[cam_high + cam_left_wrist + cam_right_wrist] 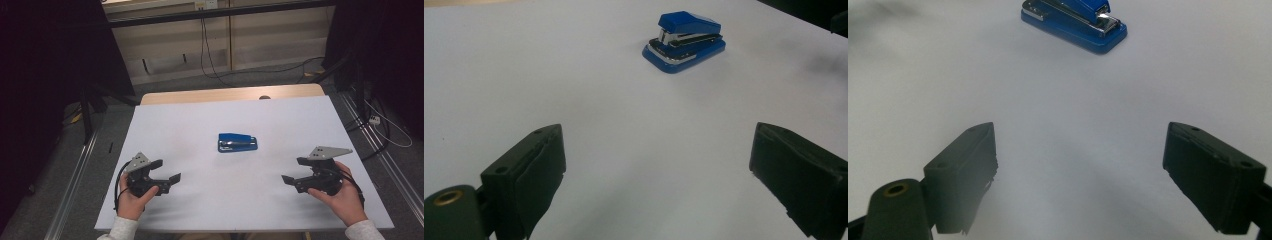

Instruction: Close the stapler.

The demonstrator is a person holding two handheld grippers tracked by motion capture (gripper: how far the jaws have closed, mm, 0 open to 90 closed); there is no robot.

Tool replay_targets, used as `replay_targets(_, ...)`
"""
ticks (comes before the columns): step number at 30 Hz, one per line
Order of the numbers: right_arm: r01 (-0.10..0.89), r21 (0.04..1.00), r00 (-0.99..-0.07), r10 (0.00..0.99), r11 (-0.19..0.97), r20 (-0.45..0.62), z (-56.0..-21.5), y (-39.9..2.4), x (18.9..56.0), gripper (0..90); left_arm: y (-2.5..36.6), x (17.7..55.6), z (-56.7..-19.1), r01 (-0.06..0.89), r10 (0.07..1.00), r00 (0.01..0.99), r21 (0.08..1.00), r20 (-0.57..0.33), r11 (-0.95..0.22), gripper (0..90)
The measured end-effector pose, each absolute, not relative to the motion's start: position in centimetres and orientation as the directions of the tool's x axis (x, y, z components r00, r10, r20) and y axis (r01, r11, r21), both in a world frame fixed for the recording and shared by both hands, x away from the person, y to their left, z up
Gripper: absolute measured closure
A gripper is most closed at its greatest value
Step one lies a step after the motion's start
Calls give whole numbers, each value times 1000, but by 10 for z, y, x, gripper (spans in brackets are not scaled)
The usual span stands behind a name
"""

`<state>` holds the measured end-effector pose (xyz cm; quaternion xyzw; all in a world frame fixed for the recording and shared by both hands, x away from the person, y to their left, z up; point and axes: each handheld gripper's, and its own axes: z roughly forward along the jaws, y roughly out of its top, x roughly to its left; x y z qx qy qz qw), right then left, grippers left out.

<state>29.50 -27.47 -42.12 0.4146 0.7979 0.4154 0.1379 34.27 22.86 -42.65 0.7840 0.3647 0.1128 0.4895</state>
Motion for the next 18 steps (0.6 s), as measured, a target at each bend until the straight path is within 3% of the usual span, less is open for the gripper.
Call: replay_targets(18,544,778,-626,770,315,125,-423,-274,296,136,244,335,-429,461,686,703,854,-186,-241,79)
